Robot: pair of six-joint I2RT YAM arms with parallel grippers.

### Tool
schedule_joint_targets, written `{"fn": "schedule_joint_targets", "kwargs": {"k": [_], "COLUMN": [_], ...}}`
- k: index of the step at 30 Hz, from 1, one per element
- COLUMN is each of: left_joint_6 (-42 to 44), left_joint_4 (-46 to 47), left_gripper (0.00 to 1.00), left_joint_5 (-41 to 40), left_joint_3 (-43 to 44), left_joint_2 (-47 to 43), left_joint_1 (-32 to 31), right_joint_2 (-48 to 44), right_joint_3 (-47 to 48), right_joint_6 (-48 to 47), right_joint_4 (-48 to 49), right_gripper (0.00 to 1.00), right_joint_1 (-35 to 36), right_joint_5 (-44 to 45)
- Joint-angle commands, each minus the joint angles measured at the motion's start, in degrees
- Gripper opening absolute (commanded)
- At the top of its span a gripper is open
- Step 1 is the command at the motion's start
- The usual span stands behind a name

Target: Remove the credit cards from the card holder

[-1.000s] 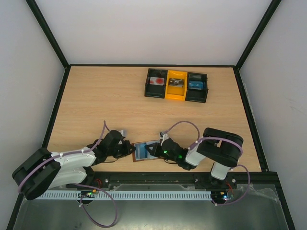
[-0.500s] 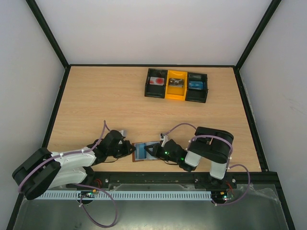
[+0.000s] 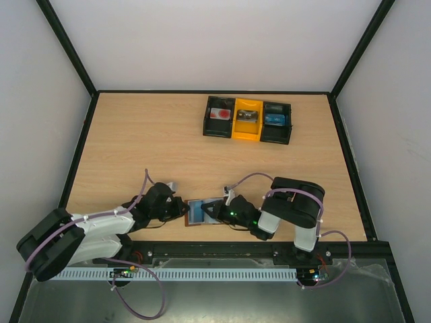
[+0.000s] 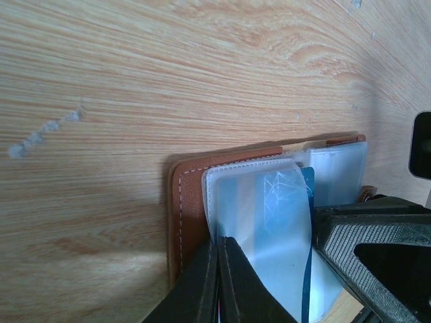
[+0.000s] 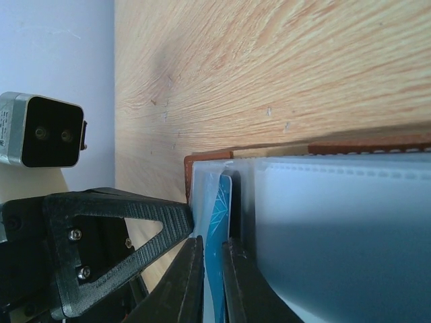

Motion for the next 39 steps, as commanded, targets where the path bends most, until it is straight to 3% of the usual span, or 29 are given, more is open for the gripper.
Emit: {"fn": "schedule_joint_targets", "kwargs": {"k": [1,4,7,20,30,34,39], "left_joint_6": [0.15,0.00,0.00,0.12,-0.03,-1.28,-1.85], "left_joint_4": [-5.46,-5.00,-5.15,-8.70,-10.17,-13.01,-15.84], "left_gripper": [0.03,0.03,0.03,0.03,0.03,0.22,0.36], "left_joint_5": [-1.89,-2.10,-2.39,-4.40,-4.07,-4.42,-5.14], "left_joint_3": [-0.59,-0.69,-0.69,0.04,1.41,3.43,5.61], "left_joint_2": [1.51,1.41,1.06,-1.23,-2.08,-5.87,-11.19], "left_joint_1": [-0.48,-0.59,-0.91,-0.92,-0.92,-0.92,-0.92], "right_joint_2": [1.30,0.16,-2.15,-10.36,-12.44,-11.52,-10.18], "right_joint_3": [3.56,4.88,5.50,-0.02,0.06,1.14,1.77], "right_joint_6": [-0.46,-1.42,-4.08,-7.81,-7.50,-7.17,-6.64], "right_joint_4": [-6.86,-12.71,-17.74,-17.35,-18.31,-17.82,-17.38], "right_gripper": [0.11,0.13,0.03,0.02,0.02,0.06,0.08], "right_joint_1": [0.82,0.81,0.78,0.78,0.78,0.77,0.81], "right_joint_5": [-4.85,-4.19,-2.36,8.44,6.30,3.56,2.19]}}
